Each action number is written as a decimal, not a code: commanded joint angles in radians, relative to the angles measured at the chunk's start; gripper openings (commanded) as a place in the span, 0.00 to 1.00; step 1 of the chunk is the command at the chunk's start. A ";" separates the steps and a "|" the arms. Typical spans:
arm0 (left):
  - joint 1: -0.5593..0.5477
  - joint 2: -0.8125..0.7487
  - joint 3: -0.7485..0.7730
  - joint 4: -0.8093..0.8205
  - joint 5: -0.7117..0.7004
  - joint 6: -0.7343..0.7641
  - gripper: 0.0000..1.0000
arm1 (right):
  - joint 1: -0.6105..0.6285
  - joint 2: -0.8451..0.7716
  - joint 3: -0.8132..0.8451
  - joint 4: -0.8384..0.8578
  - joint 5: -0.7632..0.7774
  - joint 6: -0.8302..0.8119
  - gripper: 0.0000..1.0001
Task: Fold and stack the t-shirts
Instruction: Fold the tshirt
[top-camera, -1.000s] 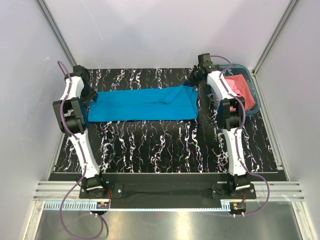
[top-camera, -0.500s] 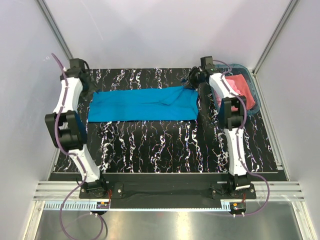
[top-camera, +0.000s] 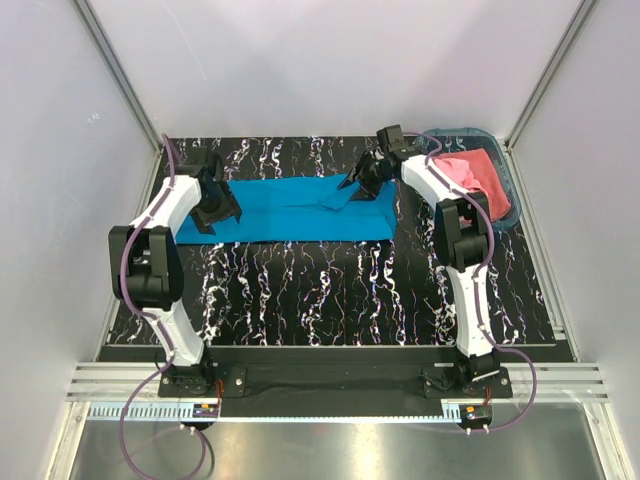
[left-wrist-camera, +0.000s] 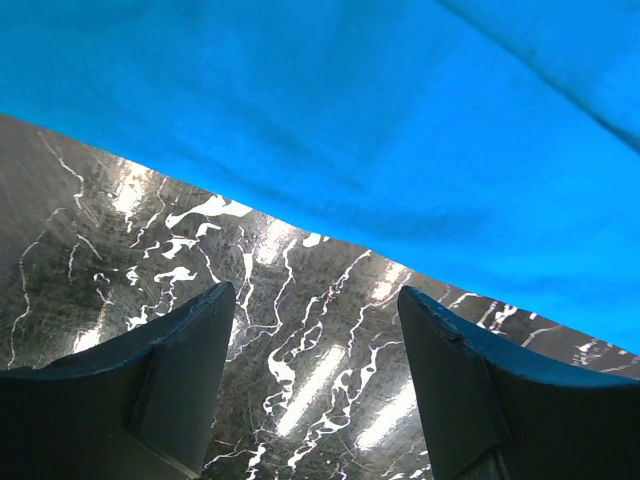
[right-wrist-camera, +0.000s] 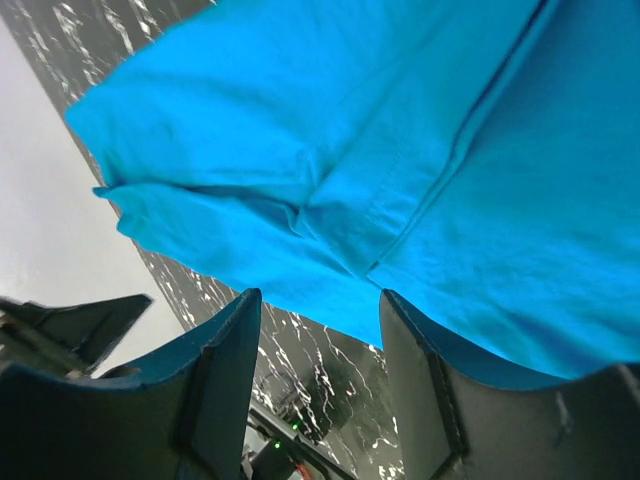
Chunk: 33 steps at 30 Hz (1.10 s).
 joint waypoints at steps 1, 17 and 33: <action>0.006 -0.094 0.001 0.036 0.002 0.002 0.71 | 0.003 0.014 -0.024 0.046 -0.007 0.036 0.58; 0.006 -0.110 0.019 0.013 -0.011 0.020 0.71 | 0.022 0.110 -0.010 0.103 -0.021 0.068 0.52; 0.004 -0.099 0.019 0.005 -0.018 0.034 0.71 | 0.017 0.240 0.191 0.126 -0.046 0.138 0.34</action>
